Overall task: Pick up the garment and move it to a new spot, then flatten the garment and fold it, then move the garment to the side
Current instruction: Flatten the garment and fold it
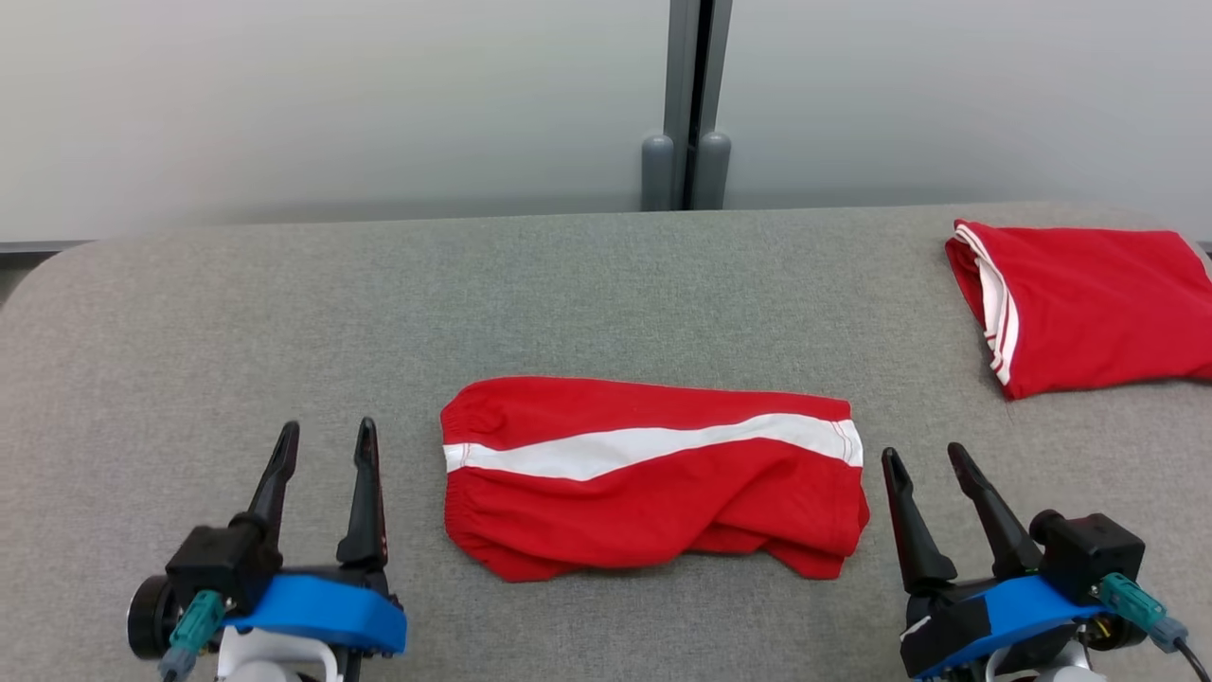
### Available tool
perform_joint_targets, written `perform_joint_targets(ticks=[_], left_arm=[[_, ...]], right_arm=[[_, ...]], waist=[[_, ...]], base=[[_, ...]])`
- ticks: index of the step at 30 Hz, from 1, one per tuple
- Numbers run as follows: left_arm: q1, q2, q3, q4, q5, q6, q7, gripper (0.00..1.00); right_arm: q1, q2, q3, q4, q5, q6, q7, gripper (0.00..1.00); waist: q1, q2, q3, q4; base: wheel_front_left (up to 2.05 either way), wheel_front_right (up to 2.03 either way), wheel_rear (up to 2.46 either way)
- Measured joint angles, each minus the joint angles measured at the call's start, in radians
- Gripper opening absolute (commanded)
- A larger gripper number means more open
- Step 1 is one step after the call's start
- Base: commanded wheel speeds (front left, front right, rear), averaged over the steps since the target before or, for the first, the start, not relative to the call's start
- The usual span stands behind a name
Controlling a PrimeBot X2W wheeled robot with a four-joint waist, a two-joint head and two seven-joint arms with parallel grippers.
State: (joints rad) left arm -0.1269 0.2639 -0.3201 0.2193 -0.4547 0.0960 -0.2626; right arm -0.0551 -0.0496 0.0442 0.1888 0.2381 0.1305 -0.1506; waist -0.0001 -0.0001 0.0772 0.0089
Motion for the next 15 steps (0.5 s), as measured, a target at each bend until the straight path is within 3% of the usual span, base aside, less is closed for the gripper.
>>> perform_joint_targets(ticks=[15], left_arm=[[0.138,-0.041,0.138,0.002,0.095,-0.088,0.000,1.00]], right_arm=[[0.019,0.000,-0.058,-0.009,-0.034,0.000,0.036,1.00]], waist=[[0.0000,0.0001,-0.092,0.034]], base=[[0.00,0.00,0.00]])
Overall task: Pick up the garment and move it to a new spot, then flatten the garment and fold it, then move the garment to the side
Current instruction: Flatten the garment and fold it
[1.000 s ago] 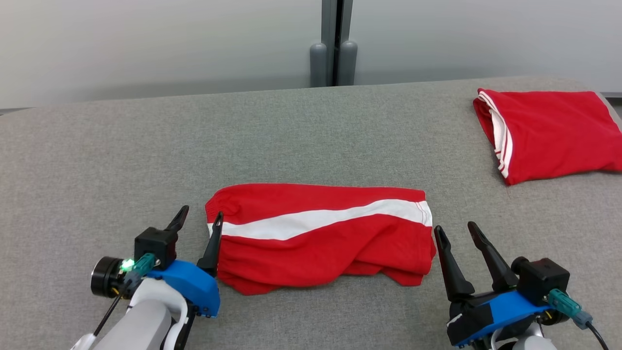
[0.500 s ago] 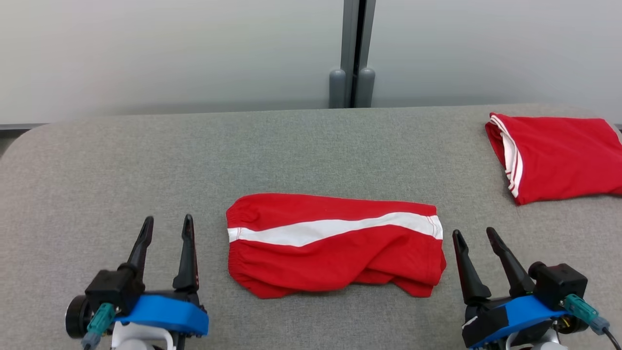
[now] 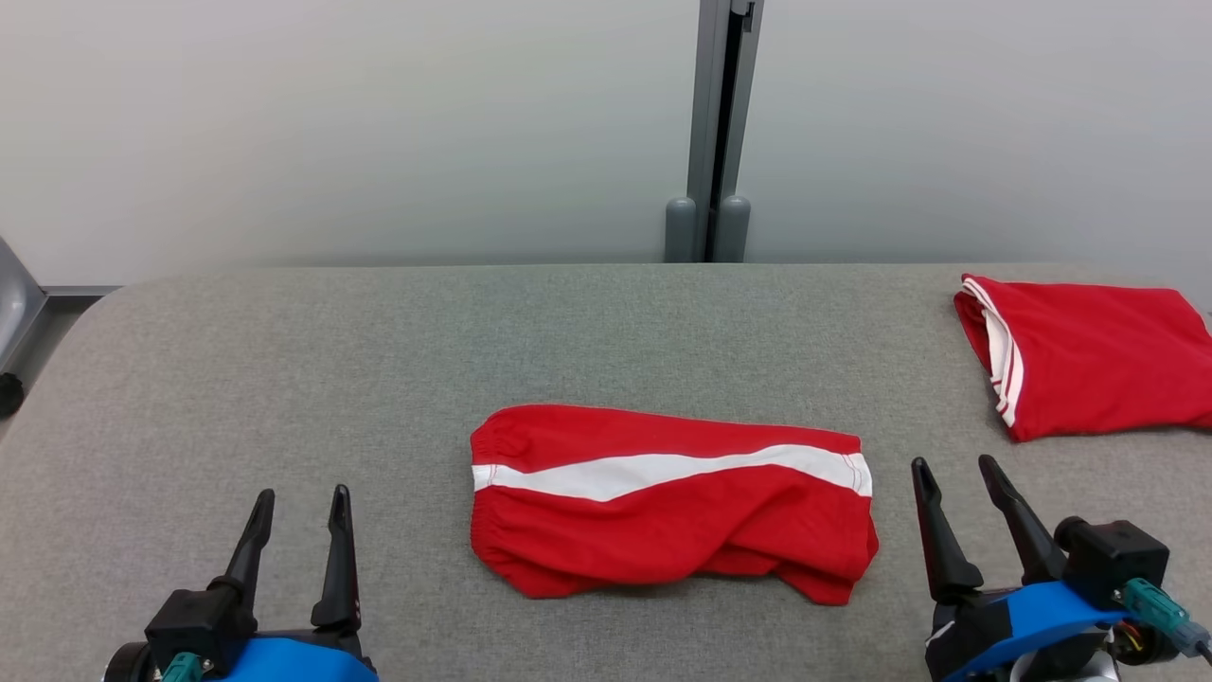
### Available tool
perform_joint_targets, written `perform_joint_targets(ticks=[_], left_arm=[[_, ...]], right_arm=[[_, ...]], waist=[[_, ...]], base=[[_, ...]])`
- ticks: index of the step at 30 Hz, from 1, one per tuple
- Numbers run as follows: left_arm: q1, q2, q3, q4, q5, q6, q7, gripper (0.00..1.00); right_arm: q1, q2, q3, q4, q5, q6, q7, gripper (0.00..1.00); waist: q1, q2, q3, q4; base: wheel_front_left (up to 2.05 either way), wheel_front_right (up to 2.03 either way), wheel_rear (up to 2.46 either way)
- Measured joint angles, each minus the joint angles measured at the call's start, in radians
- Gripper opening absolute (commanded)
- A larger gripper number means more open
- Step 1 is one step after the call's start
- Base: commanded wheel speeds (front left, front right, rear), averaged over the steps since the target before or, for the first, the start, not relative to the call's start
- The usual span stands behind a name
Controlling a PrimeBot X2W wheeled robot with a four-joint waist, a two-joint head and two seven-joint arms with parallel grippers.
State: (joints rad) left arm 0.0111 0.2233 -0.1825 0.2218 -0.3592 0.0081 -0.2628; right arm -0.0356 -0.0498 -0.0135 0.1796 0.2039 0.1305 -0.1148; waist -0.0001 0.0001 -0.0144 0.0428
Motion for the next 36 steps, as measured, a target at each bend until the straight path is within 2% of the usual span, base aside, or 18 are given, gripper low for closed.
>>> perform_joint_targets(ticks=[6,15,36], left_arm=[[0.000,0.001,-0.022,0.021,-0.008,-0.018,0.048,1.00],[-0.019,0.007,-0.030,0.038,-0.028,-0.017,0.119,1.00],[-0.050,0.019,-0.054,0.059,-0.028,-0.017,0.106,1.00]], right_arm=[[0.014,0.000,-0.026,-0.007,0.001,0.000,0.009,1.00],[0.024,0.000,-0.021,0.005,0.012,0.000,0.011,1.00],[0.023,0.000,-0.008,0.008,0.021,0.000,0.009,1.00]], waist=[[0.0001,0.0000,-0.015,0.009],[0.0001,0.0000,-0.014,-0.005],[0.0002,0.0000,0.009,-0.019]], base=[[0.00,0.00,0.00],[0.00,0.00,0.00],[0.00,0.00,0.00]])
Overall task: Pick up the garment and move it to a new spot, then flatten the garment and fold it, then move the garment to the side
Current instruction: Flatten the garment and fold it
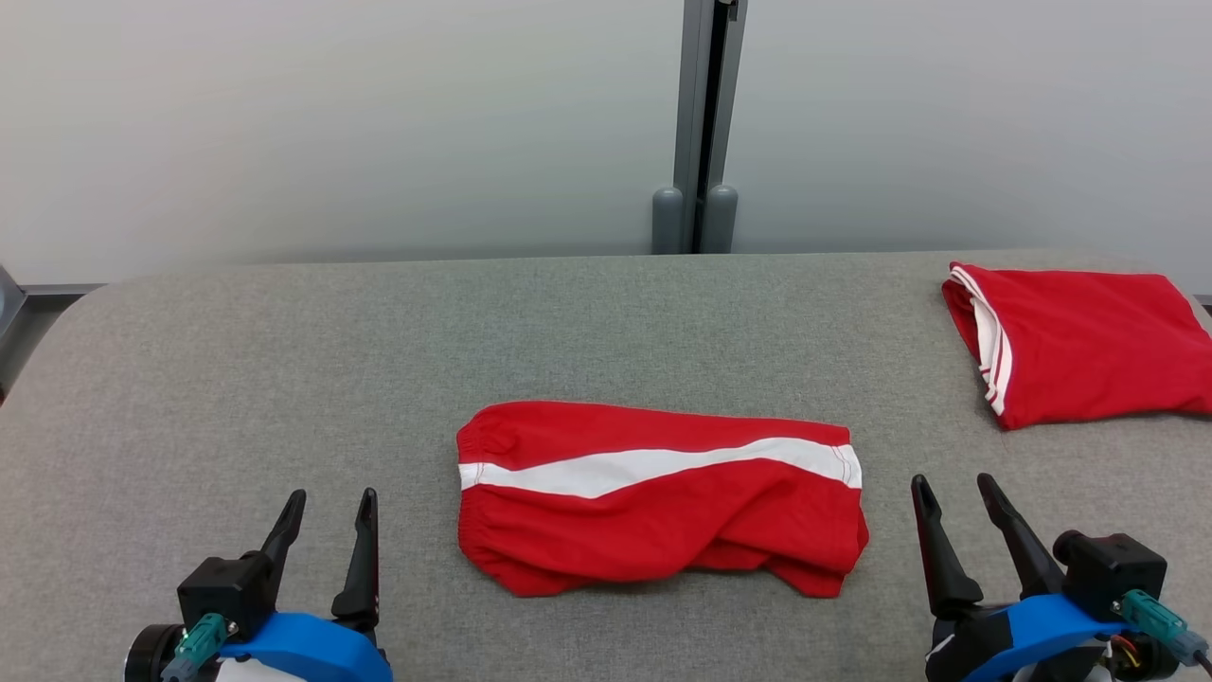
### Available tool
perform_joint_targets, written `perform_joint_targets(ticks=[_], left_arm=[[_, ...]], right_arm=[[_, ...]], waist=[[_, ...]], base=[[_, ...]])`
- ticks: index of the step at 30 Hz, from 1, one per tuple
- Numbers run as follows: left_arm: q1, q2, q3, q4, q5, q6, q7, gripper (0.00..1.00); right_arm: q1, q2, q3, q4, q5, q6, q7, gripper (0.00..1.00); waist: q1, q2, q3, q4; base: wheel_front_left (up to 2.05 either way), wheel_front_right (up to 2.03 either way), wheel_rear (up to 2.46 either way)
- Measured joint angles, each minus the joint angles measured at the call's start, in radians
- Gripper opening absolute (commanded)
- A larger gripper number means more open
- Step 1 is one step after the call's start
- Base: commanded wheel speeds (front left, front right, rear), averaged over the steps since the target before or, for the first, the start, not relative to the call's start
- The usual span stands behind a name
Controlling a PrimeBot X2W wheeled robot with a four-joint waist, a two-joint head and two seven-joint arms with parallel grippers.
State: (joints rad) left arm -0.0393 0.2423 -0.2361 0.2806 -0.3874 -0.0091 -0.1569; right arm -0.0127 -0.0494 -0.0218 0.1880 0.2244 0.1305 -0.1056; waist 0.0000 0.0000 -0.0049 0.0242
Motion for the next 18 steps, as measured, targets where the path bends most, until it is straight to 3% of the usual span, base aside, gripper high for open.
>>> perform_joint_targets(ticks=[8,13,18], left_arm=[[-0.009,0.002,-0.006,0.001,-0.010,-0.001,0.007,1.00],[-0.055,-0.003,-0.036,0.015,-0.021,-0.030,0.051,1.00],[-0.137,-0.025,-0.072,0.085,-0.046,-0.050,0.180,1.00]], right_arm=[[-0.004,0.000,0.004,-0.005,0.000,0.000,0.000,1.00],[-0.021,0.000,0.015,-0.005,0.002,0.000,0.023,1.00],[-0.104,0.000,0.031,0.017,0.038,0.000,0.208,1.00]], waist=[[-0.0001,0.0000,0.019,-0.004],[0.0000,0.0000,0.037,-0.006],[0.0000,0.0000,0.069,-0.019]], base=[[0.00,0.00,0.00],[0.00,0.00,0.00],[0.00,0.00,0.00]])
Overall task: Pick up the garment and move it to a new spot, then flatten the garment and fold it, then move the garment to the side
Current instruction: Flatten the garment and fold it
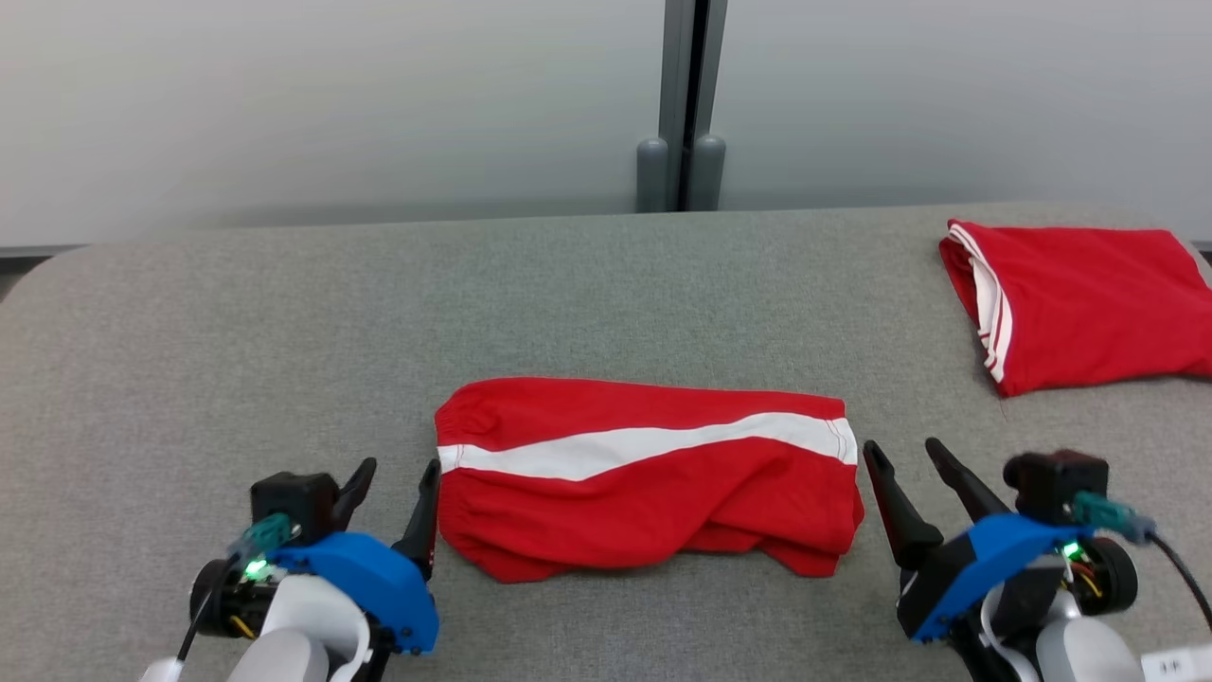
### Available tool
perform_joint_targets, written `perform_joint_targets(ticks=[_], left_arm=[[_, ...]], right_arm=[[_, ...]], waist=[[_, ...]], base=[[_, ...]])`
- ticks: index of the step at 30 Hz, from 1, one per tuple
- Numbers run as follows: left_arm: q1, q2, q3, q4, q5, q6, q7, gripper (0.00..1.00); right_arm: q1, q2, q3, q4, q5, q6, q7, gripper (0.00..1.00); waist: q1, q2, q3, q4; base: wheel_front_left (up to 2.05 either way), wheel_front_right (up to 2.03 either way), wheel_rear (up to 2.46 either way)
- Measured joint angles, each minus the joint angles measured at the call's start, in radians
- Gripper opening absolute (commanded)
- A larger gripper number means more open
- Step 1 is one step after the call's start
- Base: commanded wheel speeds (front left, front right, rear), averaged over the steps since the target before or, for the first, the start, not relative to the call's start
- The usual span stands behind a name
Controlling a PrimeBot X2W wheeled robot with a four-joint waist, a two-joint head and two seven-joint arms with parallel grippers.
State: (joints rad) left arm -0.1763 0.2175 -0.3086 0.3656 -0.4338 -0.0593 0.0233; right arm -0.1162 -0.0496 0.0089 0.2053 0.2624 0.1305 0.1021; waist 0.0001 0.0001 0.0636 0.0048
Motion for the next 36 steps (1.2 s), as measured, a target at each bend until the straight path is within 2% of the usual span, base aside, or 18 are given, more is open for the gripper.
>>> perform_joint_targets(ticks=[5,9,13,21,22,23,24,33,36], left_arm=[[-0.079,-0.032,-0.015,0.087,-0.037,-0.003,0.108,1.00],[-0.143,-0.046,-0.009,0.153,-0.051,0.009,0.153,1.00],[-0.190,-0.056,-0.003,0.207,-0.059,0.025,0.179,1.00],[-0.224,-0.064,-0.018,0.280,-0.080,0.016,0.249,1.00],[-0.228,-0.063,-0.024,0.281,-0.081,0.012,0.252,0.69],[-0.231,-0.061,-0.027,0.281,-0.080,0.006,0.251,0.20],[-0.231,-0.061,-0.028,0.281,-0.080,0.006,0.248,0.00],[-0.224,-0.053,-0.049,0.270,-0.068,-0.010,0.185,0.00],[-0.224,-0.052,-0.054,0.267,-0.067,-0.014,0.167,0.00]], right_arm=[[-0.080,0.000,0.000,0.018,0.029,0.000,0.155,1.00],[-0.130,0.001,-0.007,0.040,0.048,0.000,0.239,1.00],[-0.174,0.000,-0.010,0.057,0.066,0.000,0.275,1.00],[-0.203,0.000,-0.001,0.081,0.101,0.000,0.320,1.00],[-0.203,0.000,-0.001,0.079,0.101,0.000,0.323,1.00],[-0.203,0.000,-0.001,0.078,0.101,0.000,0.325,1.00],[-0.203,0.000,-0.001,0.076,0.101,0.000,0.328,1.00],[-0.217,0.000,-0.004,0.118,0.176,0.000,0.335,1.00],[-0.241,0.000,0.018,0.151,0.244,0.000,0.335,1.00]], waist=[[0.0000,0.0000,0.037,-0.014],[0.0001,0.0000,0.071,-0.027],[0.0001,0.0001,0.102,-0.036],[0.0000,0.0000,0.129,-0.041],[-0.0001,0.0000,0.130,-0.041],[0.0000,0.0001,0.130,-0.041],[0.0000,0.0001,0.130,-0.041],[0.0000,0.0001,0.138,-0.037],[0.0000,0.0001,0.142,-0.034]], base=[[0.00,0.00,0.00],[0.00,0.00,0.00],[0.00,0.00,0.00],[0.00,0.00,0.00],[0.00,0.00,0.00],[0.00,0.00,0.00],[0.00,0.00,0.00],[0.00,0.00,0.00],[0.00,0.00,0.00]])
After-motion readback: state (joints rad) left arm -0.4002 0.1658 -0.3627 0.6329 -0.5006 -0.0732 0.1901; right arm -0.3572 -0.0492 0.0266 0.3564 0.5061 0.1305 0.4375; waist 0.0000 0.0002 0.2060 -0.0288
